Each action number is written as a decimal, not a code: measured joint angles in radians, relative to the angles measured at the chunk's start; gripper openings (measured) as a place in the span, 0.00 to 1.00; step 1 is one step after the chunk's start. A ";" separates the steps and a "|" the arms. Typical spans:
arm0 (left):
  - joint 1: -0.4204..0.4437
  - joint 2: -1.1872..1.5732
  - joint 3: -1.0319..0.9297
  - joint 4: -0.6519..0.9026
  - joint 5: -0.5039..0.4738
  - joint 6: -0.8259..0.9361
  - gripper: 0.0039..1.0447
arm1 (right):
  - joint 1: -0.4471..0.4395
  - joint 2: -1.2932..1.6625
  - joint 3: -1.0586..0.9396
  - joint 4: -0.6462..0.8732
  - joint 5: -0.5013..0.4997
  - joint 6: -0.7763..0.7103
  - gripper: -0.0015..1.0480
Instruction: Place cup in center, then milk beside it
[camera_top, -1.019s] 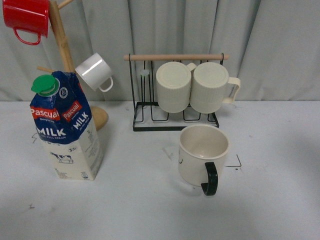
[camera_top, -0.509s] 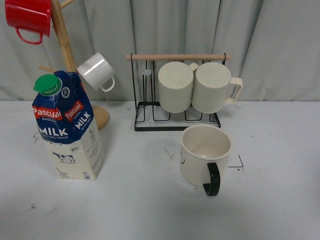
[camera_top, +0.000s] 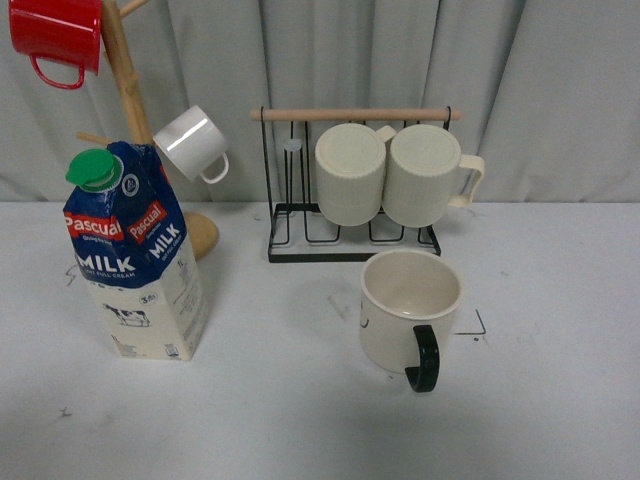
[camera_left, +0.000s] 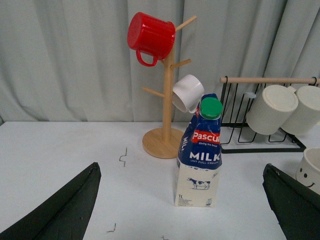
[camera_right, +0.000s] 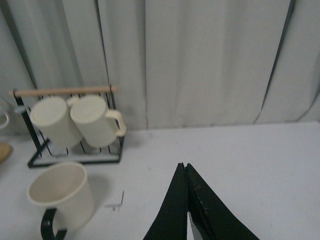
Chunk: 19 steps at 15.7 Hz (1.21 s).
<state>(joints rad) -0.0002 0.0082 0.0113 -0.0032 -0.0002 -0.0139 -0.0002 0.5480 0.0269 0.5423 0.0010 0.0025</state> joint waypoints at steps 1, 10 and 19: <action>0.000 0.000 0.000 0.000 0.000 0.000 0.94 | 0.000 -0.016 -0.016 -0.020 0.000 0.000 0.02; 0.000 0.000 0.000 0.000 0.000 0.000 0.94 | 0.000 -0.270 -0.016 -0.262 -0.001 0.000 0.02; 0.000 0.000 0.000 -0.001 0.000 0.000 0.94 | 0.000 -0.545 -0.015 -0.537 -0.001 0.000 0.02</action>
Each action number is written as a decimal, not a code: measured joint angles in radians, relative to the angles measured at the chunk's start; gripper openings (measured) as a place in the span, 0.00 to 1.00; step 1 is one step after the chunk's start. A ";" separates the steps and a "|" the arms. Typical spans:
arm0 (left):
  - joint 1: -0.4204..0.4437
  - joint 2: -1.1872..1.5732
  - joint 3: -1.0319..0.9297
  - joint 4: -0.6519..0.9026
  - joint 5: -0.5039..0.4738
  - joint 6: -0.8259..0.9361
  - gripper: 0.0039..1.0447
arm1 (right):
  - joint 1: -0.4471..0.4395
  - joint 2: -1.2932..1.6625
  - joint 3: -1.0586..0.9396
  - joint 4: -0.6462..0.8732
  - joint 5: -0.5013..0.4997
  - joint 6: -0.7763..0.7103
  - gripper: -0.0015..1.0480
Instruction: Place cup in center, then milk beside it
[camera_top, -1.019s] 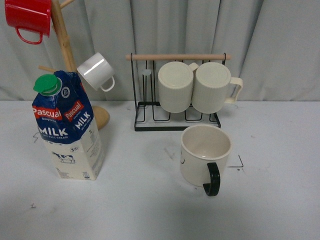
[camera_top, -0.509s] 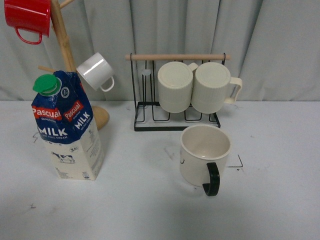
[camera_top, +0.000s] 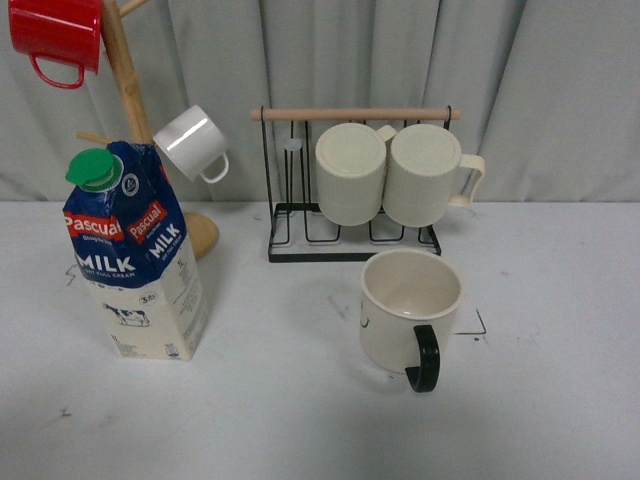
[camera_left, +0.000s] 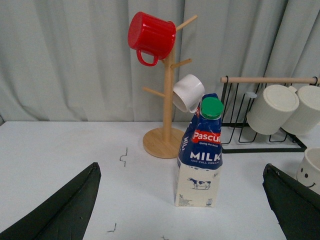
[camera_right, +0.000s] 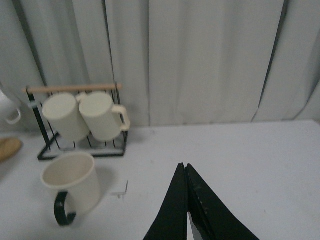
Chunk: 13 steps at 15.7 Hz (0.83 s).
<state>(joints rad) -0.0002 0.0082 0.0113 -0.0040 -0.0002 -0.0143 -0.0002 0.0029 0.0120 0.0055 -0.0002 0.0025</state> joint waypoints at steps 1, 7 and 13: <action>0.000 0.000 0.000 0.001 0.000 0.000 0.94 | 0.000 0.002 0.002 -0.002 0.001 0.000 0.02; 0.005 0.016 0.021 -0.077 0.003 -0.018 0.94 | 0.000 0.002 0.000 -0.009 0.000 0.000 0.38; -0.019 0.741 0.385 0.156 0.057 -0.143 0.94 | 0.000 0.002 0.000 -0.009 0.000 0.000 0.95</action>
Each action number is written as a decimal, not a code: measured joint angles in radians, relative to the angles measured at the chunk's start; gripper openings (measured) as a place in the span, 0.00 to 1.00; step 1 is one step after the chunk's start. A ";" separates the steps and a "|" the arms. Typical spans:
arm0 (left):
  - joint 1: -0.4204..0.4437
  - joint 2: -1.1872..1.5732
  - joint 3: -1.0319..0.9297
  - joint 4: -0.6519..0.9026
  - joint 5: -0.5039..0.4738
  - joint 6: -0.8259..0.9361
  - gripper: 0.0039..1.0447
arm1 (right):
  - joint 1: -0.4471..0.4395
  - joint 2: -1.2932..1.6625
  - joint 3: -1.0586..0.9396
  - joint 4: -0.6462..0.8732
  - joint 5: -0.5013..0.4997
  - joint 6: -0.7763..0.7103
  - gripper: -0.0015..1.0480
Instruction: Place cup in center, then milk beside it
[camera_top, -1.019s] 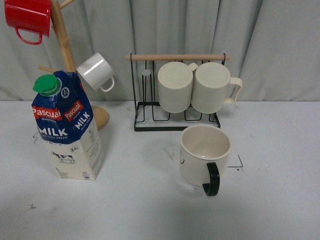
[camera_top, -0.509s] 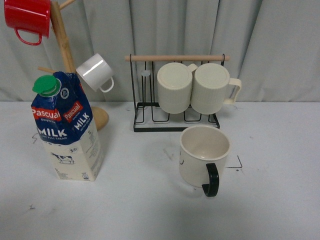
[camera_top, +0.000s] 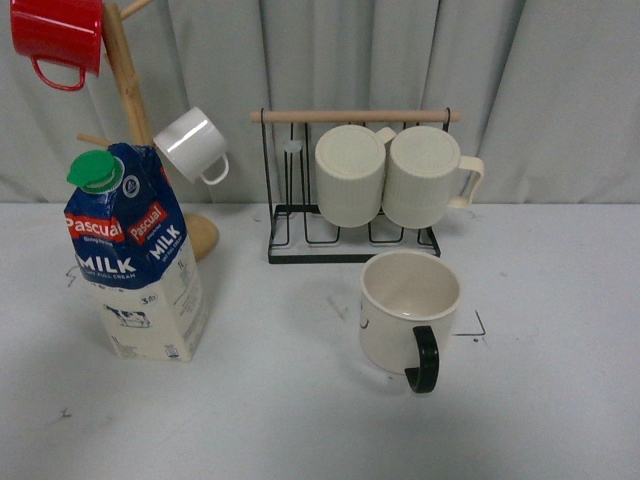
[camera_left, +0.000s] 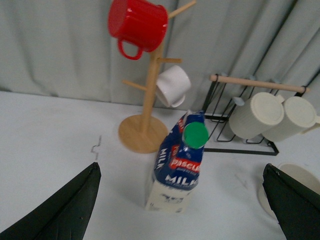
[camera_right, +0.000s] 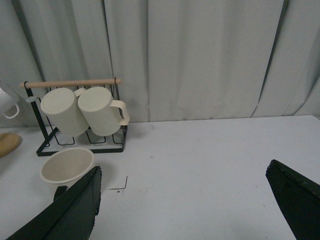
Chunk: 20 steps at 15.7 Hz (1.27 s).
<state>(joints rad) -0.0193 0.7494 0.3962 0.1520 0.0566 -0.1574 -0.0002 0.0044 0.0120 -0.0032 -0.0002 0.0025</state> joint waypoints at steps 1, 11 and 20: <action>-0.032 0.144 0.046 0.088 0.007 0.000 0.94 | 0.000 0.000 0.000 0.000 0.000 0.000 0.93; -0.053 0.826 0.391 0.261 0.014 0.164 0.94 | 0.000 0.000 0.000 0.000 0.000 0.000 0.94; -0.075 0.909 0.397 0.277 -0.010 0.162 0.94 | 0.000 0.000 0.000 0.000 0.000 0.000 0.94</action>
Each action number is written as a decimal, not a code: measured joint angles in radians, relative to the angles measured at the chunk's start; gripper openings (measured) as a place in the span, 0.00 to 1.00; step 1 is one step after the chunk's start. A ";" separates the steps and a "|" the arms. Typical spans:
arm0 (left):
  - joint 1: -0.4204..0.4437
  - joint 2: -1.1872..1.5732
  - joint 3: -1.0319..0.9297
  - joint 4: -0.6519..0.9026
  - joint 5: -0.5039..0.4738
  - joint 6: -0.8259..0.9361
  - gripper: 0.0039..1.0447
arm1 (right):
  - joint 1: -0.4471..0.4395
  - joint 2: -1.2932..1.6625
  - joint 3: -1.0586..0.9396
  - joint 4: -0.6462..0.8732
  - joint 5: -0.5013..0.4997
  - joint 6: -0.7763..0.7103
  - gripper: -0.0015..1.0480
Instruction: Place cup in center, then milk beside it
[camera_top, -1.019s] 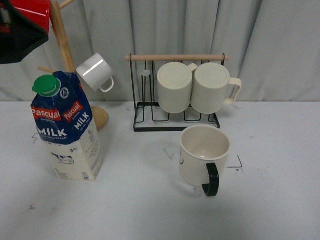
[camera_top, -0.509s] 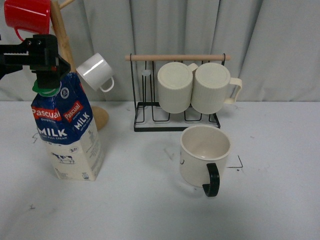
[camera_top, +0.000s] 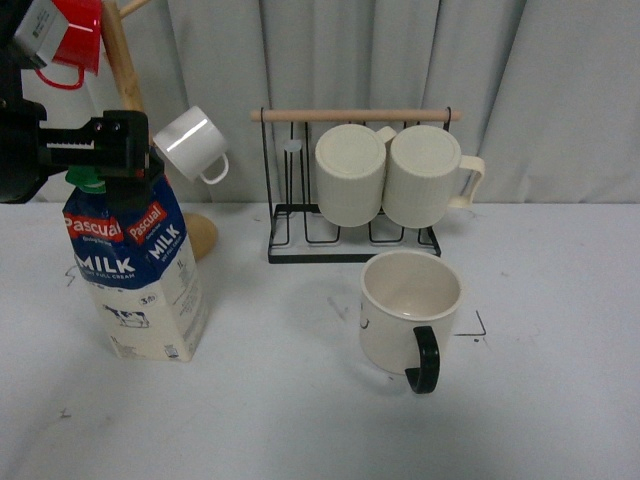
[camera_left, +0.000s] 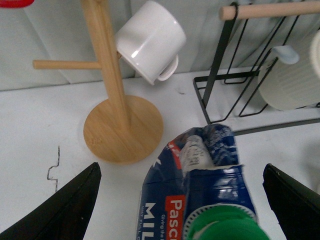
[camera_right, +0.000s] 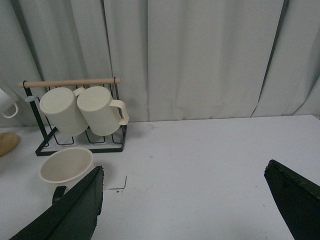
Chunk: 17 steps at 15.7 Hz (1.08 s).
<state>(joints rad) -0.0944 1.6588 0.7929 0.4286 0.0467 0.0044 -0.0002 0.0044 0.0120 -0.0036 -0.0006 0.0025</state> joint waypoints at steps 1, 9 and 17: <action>-0.001 0.027 0.000 0.013 -0.015 0.000 0.94 | 0.000 0.000 0.000 0.000 0.000 0.000 0.94; -0.029 0.111 0.000 0.058 -0.080 0.002 0.50 | 0.000 0.000 0.000 0.000 0.000 0.000 0.94; -0.090 0.078 0.000 0.003 -0.108 -0.026 0.12 | 0.000 0.000 0.000 0.000 0.000 0.000 0.94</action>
<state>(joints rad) -0.1844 1.7370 0.7929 0.4313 -0.0608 -0.0216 -0.0002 0.0044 0.0120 -0.0032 -0.0006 0.0025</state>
